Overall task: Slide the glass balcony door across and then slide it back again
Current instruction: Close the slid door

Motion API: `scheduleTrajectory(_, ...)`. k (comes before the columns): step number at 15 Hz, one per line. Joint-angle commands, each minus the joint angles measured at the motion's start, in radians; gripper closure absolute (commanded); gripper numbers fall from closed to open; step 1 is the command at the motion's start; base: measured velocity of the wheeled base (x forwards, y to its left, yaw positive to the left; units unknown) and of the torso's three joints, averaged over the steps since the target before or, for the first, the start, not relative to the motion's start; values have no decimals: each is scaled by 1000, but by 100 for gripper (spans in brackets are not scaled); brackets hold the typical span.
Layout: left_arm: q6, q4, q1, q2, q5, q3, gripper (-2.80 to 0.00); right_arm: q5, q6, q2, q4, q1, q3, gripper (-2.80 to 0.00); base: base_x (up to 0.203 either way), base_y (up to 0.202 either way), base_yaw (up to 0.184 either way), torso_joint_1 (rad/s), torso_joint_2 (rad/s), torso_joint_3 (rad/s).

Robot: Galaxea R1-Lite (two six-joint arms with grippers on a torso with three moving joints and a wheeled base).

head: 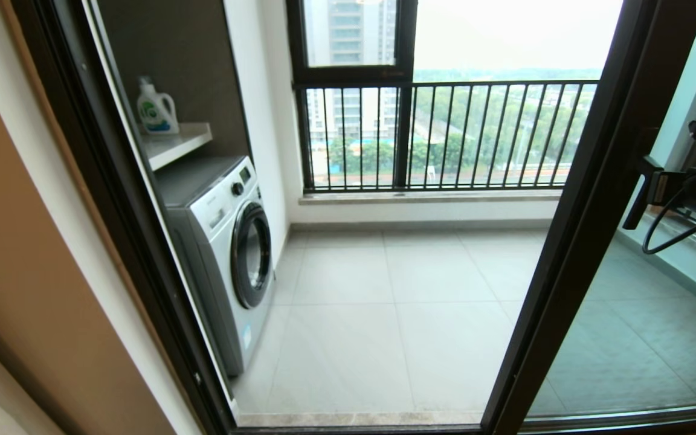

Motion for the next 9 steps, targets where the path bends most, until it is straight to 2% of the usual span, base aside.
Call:
scheduleTrajectory(1,0,0,0,0,0,0,0,7,-1,-3,-2,4,2,0,0,0,0,0,0,0)
scheduleTrajectory(9,0,0,0,2,0,0,0,6,-1,-4,-4,21,10,0,0,0,0,0,0,0)
